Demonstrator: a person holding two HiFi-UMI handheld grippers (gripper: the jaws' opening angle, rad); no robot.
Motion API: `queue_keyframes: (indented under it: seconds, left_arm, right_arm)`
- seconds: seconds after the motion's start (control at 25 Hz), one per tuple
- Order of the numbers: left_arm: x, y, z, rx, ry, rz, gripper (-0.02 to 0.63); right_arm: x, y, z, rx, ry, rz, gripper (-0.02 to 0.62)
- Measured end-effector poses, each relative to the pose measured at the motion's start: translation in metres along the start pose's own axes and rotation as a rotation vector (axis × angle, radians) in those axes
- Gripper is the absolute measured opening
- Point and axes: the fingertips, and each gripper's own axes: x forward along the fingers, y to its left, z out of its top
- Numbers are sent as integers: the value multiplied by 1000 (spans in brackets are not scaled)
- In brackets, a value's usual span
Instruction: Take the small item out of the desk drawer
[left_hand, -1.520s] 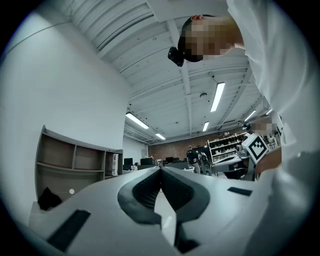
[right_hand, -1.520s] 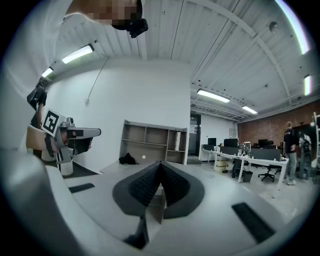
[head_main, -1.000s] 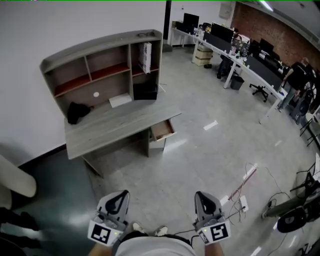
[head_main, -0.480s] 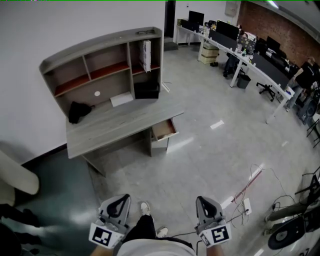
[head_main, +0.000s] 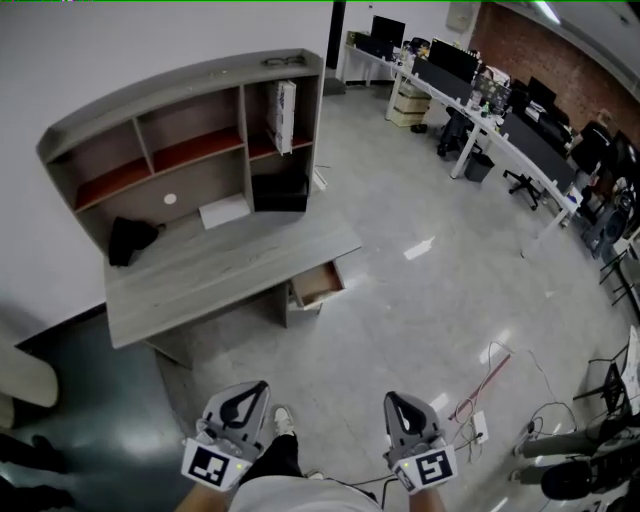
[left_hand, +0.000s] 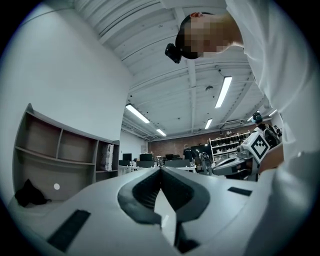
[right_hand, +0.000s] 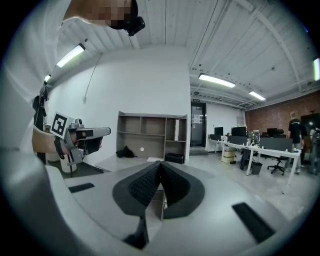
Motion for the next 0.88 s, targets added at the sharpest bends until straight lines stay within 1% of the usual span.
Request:
queue_keyframes:
  seconds: [0.16, 0.36, 0.52, 0.64, 0.8, 0.88]
  left_arm:
    - [44, 57, -1, -30, -17, -18, 15]
    - [82, 99, -11, -45, -24, -53, 15]
    - [97, 106, -28, -83, 5, -74, 15]
    - [106, 109, -33, -114, 11, -68, 15]
    - [118, 112, -37, -101, 41, -56, 15]
    - [124, 116, -36, -84, 48, -32, 15]
  right_arm:
    - [64, -16, 25, -25, 15, -9, 23]
    - [112, -23, 38, -17, 31, -21, 23]
    - [128, -32, 32, -23, 59, -31, 23]
    - [137, -43, 25, -34, 76, -37, 23]
    - [152, -64, 16, -46, 94, -35, 23]
    - [161, -74, 14, -60, 89, -23, 23]
